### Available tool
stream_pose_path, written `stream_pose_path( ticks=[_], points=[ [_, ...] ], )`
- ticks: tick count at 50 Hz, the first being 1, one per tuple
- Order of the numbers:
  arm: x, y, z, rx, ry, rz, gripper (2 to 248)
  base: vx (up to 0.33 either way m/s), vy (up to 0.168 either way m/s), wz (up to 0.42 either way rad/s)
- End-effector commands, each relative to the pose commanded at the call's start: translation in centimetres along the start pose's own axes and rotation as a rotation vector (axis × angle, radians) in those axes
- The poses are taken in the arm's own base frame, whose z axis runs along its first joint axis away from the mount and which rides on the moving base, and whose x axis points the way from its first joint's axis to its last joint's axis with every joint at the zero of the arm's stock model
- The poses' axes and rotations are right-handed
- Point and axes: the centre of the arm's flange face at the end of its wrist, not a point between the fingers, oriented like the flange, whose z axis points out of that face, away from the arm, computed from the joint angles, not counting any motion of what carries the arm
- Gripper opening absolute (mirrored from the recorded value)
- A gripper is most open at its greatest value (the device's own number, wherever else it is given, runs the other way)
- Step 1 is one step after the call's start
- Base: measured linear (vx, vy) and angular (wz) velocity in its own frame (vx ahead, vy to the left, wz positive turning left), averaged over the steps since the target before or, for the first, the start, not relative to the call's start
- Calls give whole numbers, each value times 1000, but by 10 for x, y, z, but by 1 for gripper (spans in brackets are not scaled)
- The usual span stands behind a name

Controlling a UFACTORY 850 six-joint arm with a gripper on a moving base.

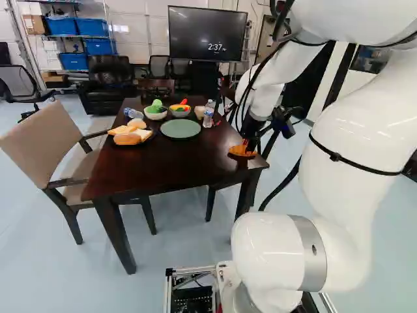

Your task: Move the croissant to the empty plate

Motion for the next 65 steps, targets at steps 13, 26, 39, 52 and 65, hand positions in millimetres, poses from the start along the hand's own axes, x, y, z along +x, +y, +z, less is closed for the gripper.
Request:
stream_pose_path(
  ticks=[13,26,39,52,65],
  points=[
    [0,0,0,0,0,0,112,0,0,0],
    [0,0,0,0,0,0,104,0,0,0],
    [0,1,-11,21,2,0,104,0,0,0],
    [0,2,-29,57,4,0,104,0,0,0],
    [0,4,-47,95,7,0,104,0,0,0]
  ],
)
